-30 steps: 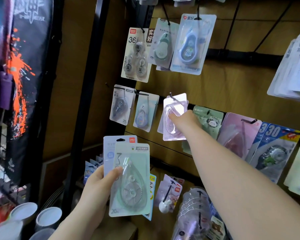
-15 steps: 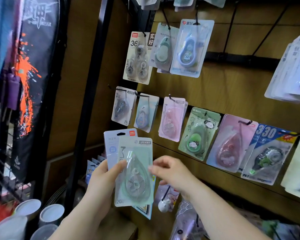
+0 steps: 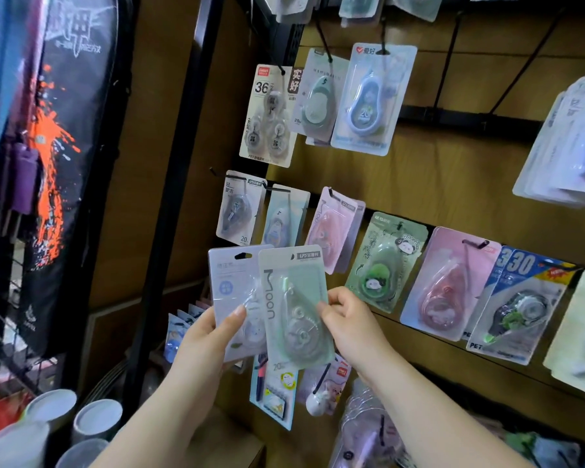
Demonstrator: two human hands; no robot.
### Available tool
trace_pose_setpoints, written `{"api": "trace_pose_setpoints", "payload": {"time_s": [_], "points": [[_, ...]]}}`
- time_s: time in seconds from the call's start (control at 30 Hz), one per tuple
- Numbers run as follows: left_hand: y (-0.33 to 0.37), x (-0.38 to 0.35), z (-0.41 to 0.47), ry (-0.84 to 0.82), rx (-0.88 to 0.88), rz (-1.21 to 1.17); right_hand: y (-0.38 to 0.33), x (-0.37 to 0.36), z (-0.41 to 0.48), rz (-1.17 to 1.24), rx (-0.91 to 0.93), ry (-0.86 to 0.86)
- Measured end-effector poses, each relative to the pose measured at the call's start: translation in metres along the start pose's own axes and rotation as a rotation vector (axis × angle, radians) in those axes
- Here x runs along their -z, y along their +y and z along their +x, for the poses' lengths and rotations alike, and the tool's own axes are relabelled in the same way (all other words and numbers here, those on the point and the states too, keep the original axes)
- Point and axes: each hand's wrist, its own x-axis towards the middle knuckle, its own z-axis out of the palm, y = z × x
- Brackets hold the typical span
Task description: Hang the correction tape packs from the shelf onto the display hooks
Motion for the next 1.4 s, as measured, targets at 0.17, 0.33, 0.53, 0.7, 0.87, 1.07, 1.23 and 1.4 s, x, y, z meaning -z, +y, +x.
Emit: {"api": "trace_pose_setpoints", "payload": {"time_s": [0.17,0.33,0.53,0.7,0.87,1.07,1.23,1.4], "points": [[-0.001,0.0,0.0,-0.001,0.003,0.004,0.001,0.001,-0.002,0.011,0.017,0.005],[0.003,-0.003,0.001,0.005,0.008,-0.012,-0.004,0.025,-0.001,-0.043,0.066,0.129],[0.001,-0.012,0.0,0.005,-0.003,-0.021,-0.03,0.049,0.012,-0.055,0.079,0.238],[0.003,-0.012,-0.002,-0.009,-0.009,-0.003,-0.049,0.053,0.035,-0.091,0.09,0.304],[0.006,-0.007,-0.001,-0.025,0.003,0.018,-0.057,0.05,0.051,-0.11,0.056,0.317],[0.003,-0.001,0.001,-0.031,0.016,0.01,-0.05,0.049,0.06,-0.123,0.01,0.312],[-0.003,0.001,0.005,-0.02,0.025,0.008,-0.042,0.046,0.075,-0.167,-0.016,0.394],[-0.005,0.009,0.011,-0.028,0.025,0.012,-0.035,0.038,0.095,-0.211,-0.077,0.394]]}}
